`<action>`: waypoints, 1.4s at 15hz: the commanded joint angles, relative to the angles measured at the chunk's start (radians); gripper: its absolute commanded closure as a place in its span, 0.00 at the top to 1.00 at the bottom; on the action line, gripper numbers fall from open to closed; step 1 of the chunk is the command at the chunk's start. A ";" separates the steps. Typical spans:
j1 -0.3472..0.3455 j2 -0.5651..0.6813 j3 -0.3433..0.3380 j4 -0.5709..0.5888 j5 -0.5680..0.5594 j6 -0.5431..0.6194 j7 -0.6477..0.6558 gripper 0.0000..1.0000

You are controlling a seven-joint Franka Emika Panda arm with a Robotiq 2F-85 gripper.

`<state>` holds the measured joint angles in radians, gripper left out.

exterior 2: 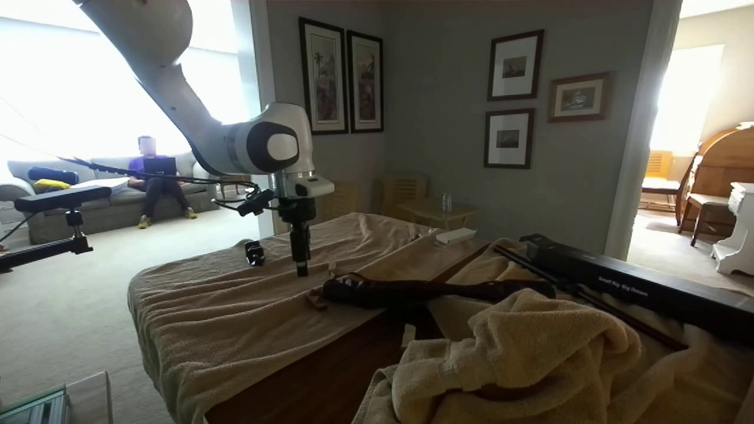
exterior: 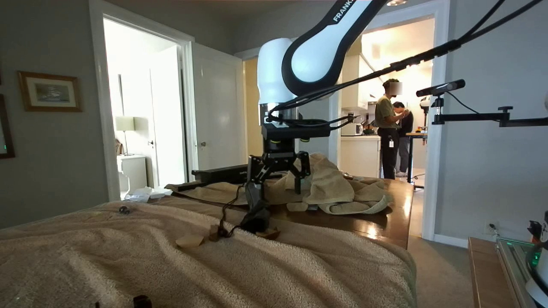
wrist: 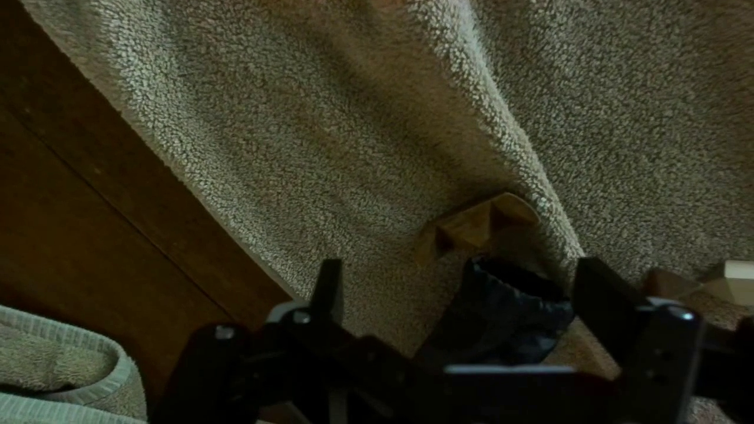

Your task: Move the wooden block to the right.

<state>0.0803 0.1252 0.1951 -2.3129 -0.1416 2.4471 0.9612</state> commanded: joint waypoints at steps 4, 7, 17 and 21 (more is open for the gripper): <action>0.047 0.064 -0.064 0.028 0.046 0.007 0.012 1.00; 0.049 0.094 -0.073 0.037 0.116 0.031 0.012 1.00; 0.094 0.209 -0.111 0.080 0.201 0.193 0.082 1.00; 0.119 0.253 -0.133 0.102 0.198 0.231 0.099 1.00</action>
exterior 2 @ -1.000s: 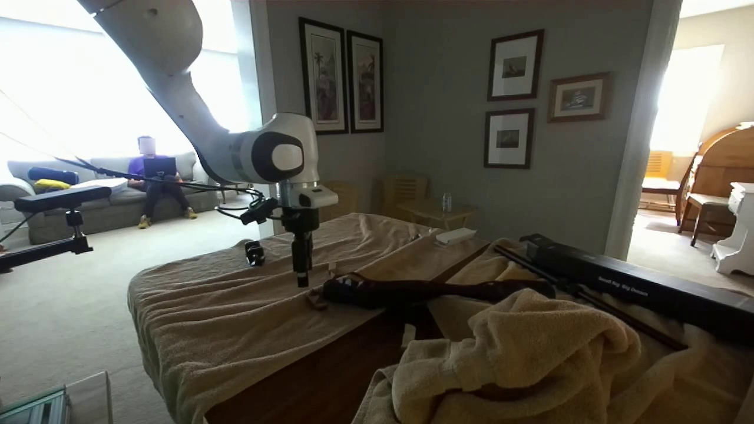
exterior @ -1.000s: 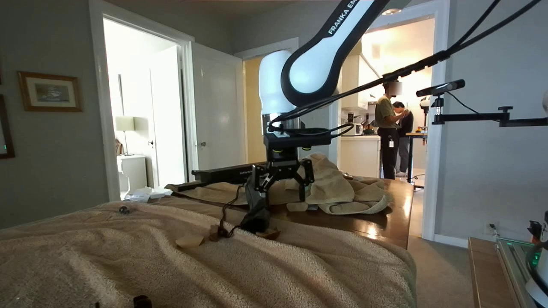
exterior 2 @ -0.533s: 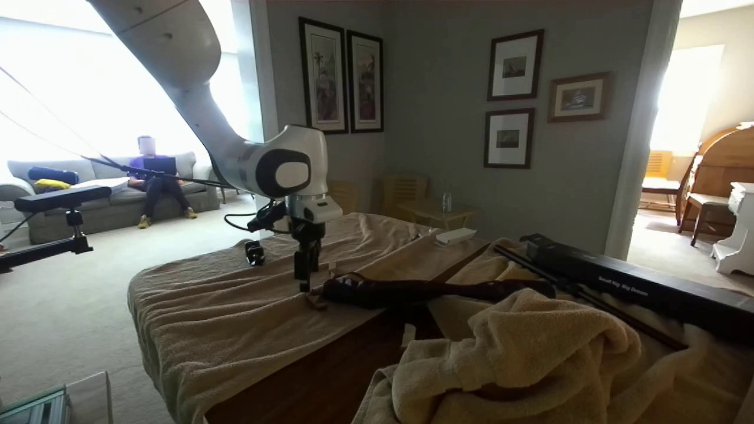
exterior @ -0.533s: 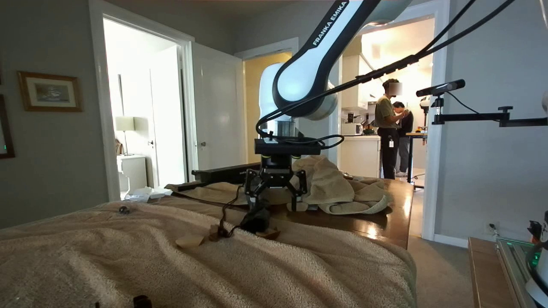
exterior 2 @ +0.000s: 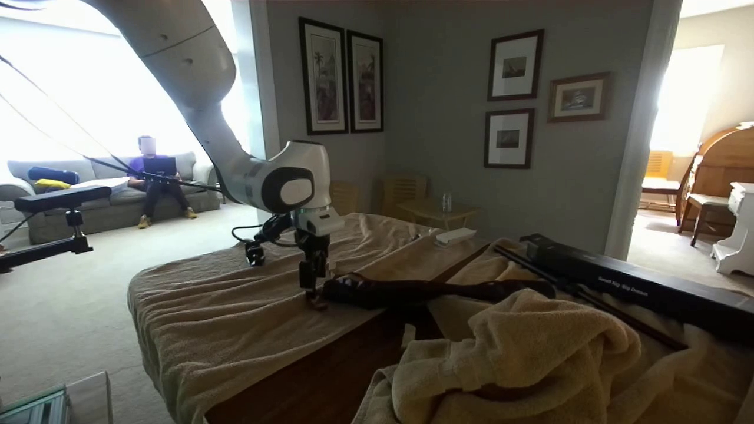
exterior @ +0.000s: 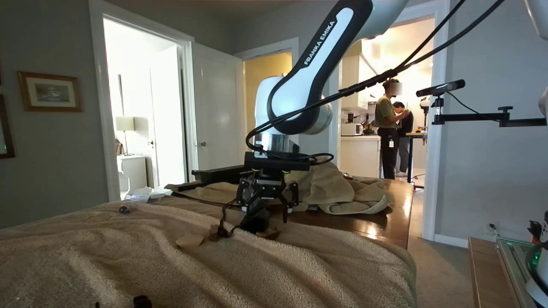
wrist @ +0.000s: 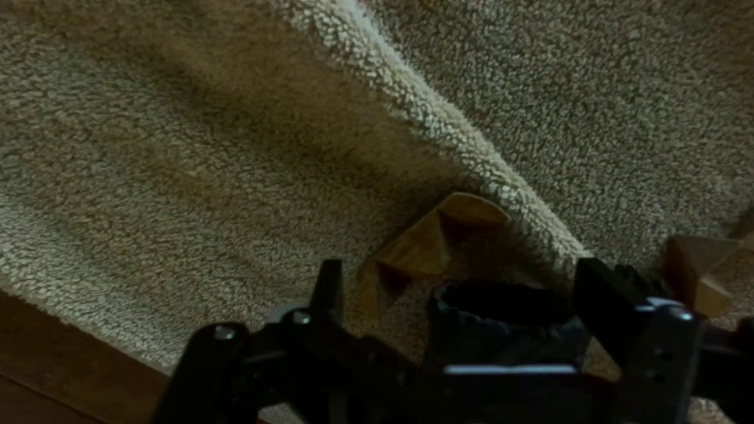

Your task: Move the wooden block to the right.

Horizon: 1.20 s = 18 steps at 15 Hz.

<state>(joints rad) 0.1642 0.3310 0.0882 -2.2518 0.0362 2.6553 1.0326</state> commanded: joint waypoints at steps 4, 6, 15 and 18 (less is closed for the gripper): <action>0.047 0.078 -0.035 0.059 0.034 0.015 0.031 1.00; 0.049 0.087 -0.038 0.064 0.035 0.012 0.035 1.00; 0.039 0.120 -0.028 0.078 0.073 -0.005 0.020 0.61; 0.039 0.125 -0.027 0.083 0.080 -0.004 0.018 0.40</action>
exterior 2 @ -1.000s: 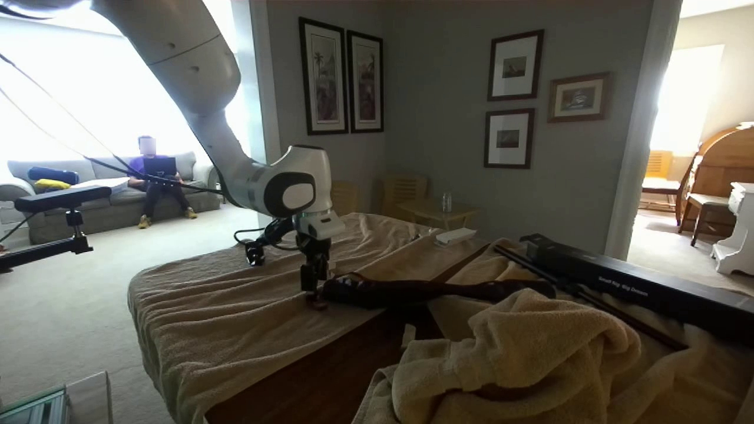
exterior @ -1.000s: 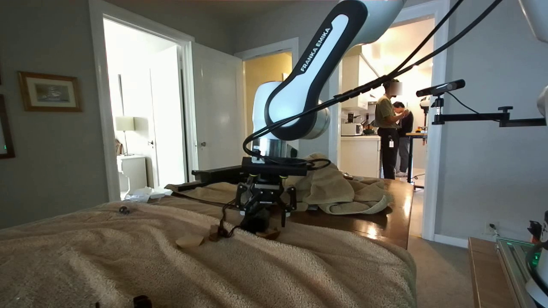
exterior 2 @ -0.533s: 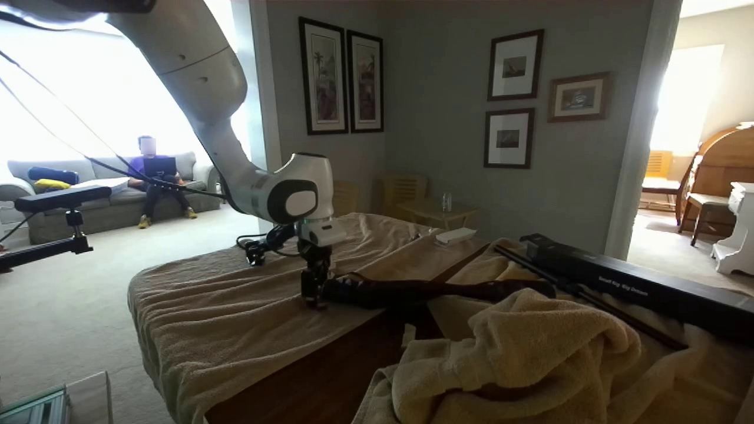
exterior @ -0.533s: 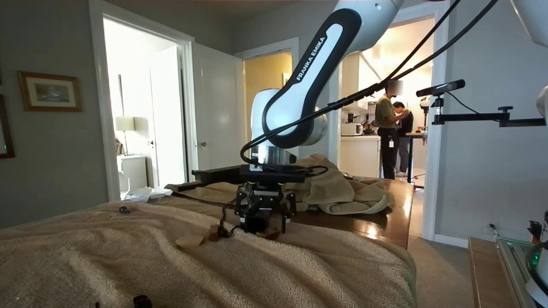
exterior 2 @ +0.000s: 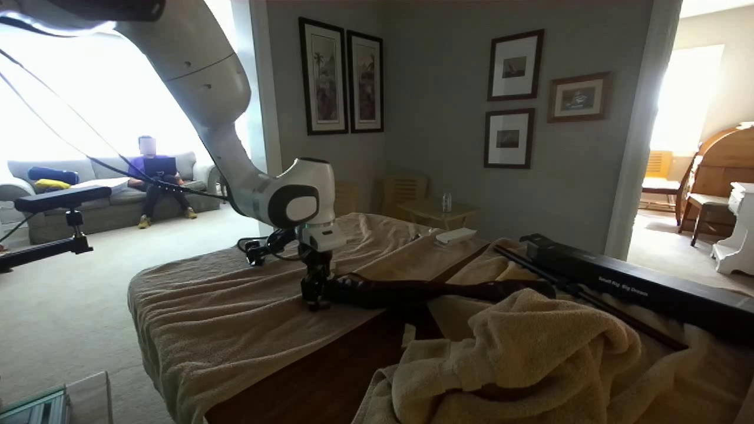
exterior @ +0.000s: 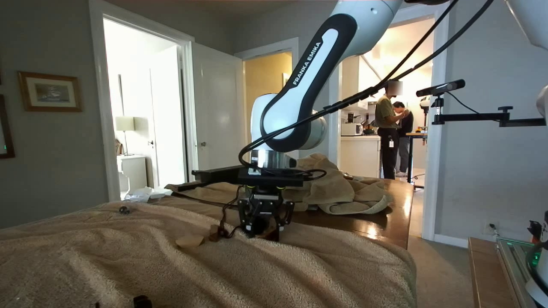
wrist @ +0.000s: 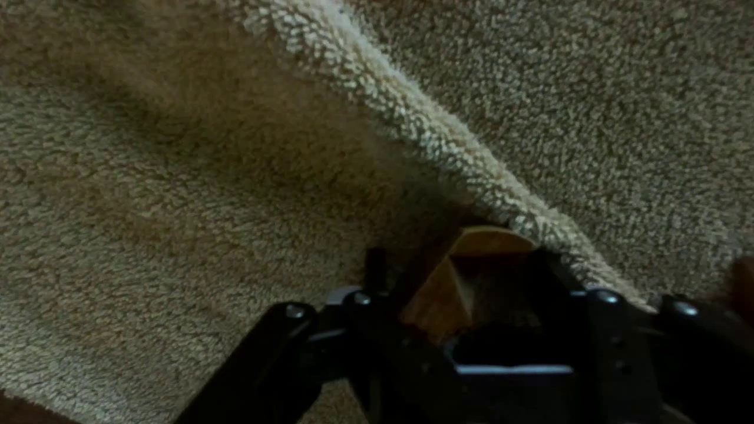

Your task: Move the wooden block to the right.

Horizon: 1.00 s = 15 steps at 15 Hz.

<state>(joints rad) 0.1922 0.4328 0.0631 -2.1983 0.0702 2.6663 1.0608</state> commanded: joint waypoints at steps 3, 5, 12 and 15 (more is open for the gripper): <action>0.010 0.021 -0.001 0.034 0.050 -0.014 -0.013 0.18; 0.010 0.012 0.003 0.030 0.052 -0.014 -0.017 0.04; 0.007 -0.103 0.056 -0.049 0.079 -0.060 -0.052 0.07; -0.021 -0.171 0.120 -0.086 0.175 -0.151 -0.146 0.07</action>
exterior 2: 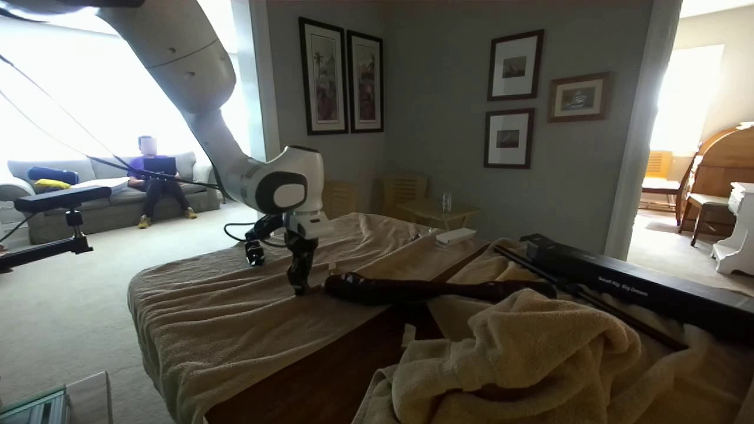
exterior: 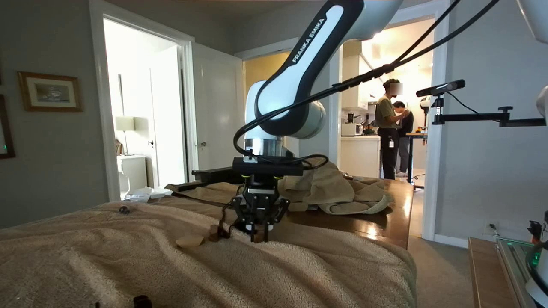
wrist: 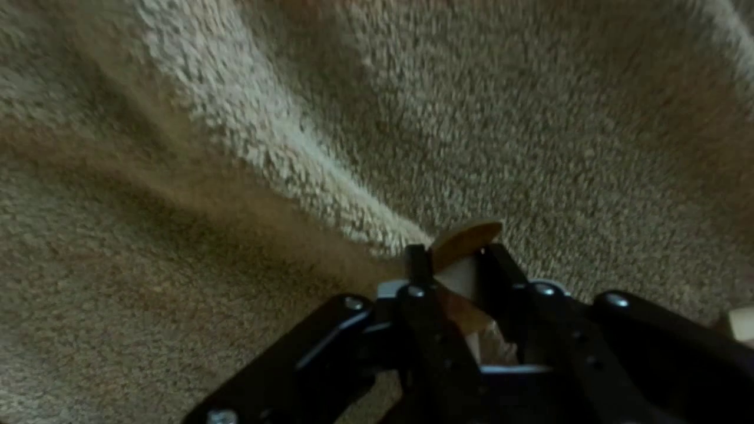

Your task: Move the wooden block to the right.

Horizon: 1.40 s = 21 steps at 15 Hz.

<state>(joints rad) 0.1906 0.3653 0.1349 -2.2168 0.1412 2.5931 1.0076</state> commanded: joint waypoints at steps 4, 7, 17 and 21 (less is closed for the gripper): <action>-0.018 -0.173 0.030 -0.117 0.169 -0.093 -0.111 0.07; -0.029 -0.204 -0.011 -0.153 0.150 -0.052 -0.076 0.07; -0.119 -0.205 -0.100 -0.185 0.199 0.024 -0.064 0.07; -0.121 -0.172 -0.149 -0.196 0.139 0.116 0.021 0.07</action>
<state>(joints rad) 0.0689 0.1839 0.0061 -2.3901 0.2836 2.6394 0.9745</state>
